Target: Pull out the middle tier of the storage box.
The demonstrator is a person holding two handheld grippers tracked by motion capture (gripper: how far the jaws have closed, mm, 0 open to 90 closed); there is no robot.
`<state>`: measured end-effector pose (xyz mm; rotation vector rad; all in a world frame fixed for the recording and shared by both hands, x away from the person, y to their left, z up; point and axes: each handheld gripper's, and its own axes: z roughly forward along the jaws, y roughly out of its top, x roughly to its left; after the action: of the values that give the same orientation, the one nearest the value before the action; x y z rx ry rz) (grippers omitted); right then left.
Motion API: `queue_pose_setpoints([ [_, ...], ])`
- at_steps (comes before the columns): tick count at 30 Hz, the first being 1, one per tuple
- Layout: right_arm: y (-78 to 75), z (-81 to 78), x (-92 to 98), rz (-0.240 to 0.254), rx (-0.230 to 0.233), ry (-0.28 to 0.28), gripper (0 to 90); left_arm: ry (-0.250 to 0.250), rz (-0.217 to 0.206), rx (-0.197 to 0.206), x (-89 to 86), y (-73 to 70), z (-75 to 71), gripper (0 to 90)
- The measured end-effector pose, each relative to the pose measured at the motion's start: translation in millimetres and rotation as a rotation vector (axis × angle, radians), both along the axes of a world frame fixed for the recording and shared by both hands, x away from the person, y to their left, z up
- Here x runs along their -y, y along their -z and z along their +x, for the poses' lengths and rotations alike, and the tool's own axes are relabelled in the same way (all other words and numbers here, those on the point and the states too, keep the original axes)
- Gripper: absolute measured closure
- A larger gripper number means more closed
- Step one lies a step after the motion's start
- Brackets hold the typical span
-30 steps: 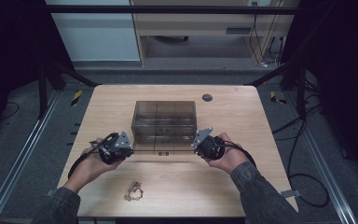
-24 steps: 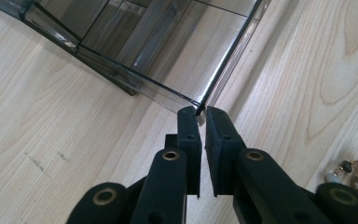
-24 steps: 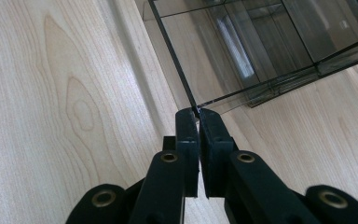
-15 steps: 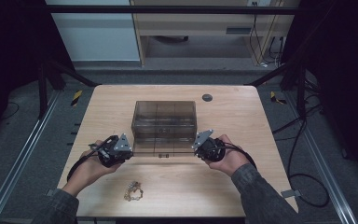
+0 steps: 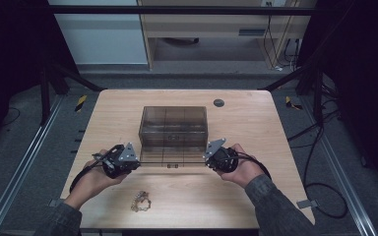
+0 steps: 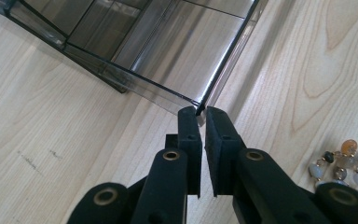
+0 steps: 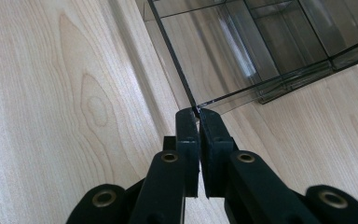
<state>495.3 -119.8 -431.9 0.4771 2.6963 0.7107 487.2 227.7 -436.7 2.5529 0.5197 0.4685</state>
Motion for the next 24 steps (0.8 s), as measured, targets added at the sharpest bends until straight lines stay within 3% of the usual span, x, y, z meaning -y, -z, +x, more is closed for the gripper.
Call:
queue_pose_setpoints([
  [24,5.4,-3.2,0.3,0.008,-0.016,-0.001,87.6,-0.006,-0.001,0.006,1.4,5.2,-2.5,84.9],
])
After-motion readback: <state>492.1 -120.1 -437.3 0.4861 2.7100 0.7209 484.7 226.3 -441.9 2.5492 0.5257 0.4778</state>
